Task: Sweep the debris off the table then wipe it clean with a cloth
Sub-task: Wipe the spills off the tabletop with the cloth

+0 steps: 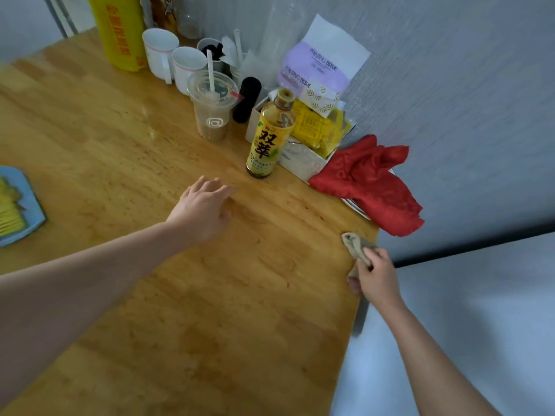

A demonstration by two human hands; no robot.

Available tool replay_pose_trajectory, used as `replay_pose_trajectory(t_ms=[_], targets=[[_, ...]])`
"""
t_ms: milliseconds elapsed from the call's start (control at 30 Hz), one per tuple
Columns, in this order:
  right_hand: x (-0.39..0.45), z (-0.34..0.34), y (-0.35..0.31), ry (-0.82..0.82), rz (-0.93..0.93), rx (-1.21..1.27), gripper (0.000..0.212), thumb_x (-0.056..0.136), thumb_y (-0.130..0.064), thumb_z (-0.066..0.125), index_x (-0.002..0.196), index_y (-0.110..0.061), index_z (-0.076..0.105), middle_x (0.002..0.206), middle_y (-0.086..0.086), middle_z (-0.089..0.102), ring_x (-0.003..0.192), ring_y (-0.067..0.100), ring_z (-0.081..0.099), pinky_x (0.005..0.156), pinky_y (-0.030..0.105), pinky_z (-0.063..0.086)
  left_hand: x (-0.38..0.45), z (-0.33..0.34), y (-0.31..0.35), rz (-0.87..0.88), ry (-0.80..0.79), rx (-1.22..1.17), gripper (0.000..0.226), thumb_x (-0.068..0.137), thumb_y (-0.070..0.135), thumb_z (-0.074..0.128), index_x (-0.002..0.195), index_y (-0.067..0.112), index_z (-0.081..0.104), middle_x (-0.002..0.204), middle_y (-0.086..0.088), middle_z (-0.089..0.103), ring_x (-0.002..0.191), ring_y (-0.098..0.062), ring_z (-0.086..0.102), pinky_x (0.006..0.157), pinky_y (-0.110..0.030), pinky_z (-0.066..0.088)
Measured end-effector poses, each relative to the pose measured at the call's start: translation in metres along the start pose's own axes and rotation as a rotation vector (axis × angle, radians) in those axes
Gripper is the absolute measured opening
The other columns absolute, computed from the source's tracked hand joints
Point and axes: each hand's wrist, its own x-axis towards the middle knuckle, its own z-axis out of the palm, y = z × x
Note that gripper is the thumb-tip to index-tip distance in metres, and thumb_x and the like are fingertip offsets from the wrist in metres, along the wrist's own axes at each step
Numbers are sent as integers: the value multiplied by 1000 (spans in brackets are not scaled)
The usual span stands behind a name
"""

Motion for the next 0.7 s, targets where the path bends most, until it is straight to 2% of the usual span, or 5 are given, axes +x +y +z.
replay_pose_trajectory(t_ms=[100, 167, 300, 500, 700], targets=[[-16, 12, -24, 41, -18, -7, 26, 101, -11, 53, 124, -14, 65, 117, -3, 50, 63, 8, 59, 53, 11, 43, -17, 1, 0, -125, -20, 136, 65, 95, 44, 52, 152, 42, 20, 162, -12, 12, 149, -40, 4, 119, -57, 16], [-52, 29, -43, -136, -198, 81, 25, 101, -14, 53, 112, -34, 63, 111, -6, 53, 60, 12, 66, 51, 21, 52, -26, 1, 2, -204, -39, 189, 65, 95, 46, 51, 151, 45, 17, 161, -15, 9, 148, -44, 5, 117, -59, 20], [-109, 38, -41, -480, -506, -9, 34, 94, -20, 55, 123, -30, 67, 105, -21, 45, 80, 0, 54, 66, 12, 38, -41, -9, -6, -361, -48, 250, 67, 92, 50, 51, 149, 43, 18, 157, -13, 16, 142, -44, 17, 107, -59, 35], [-31, 30, -47, -8, -55, -80, 34, 103, -26, 50, 133, -14, 60, 123, -3, 49, 77, 12, 55, 64, 25, 41, -61, -15, -27, -475, -91, 161, 63, 94, 50, 46, 150, 44, 17, 162, -11, 2, 145, -46, 9, 102, -58, 41], [-144, 75, -91, -684, -818, -94, 37, 95, -28, 51, 129, -29, 64, 110, -20, 43, 90, 8, 53, 71, 25, 40, -72, -7, -25, -472, -146, 158, 64, 92, 48, 49, 148, 45, 18, 161, -11, 2, 144, -46, 11, 102, -60, 40]])
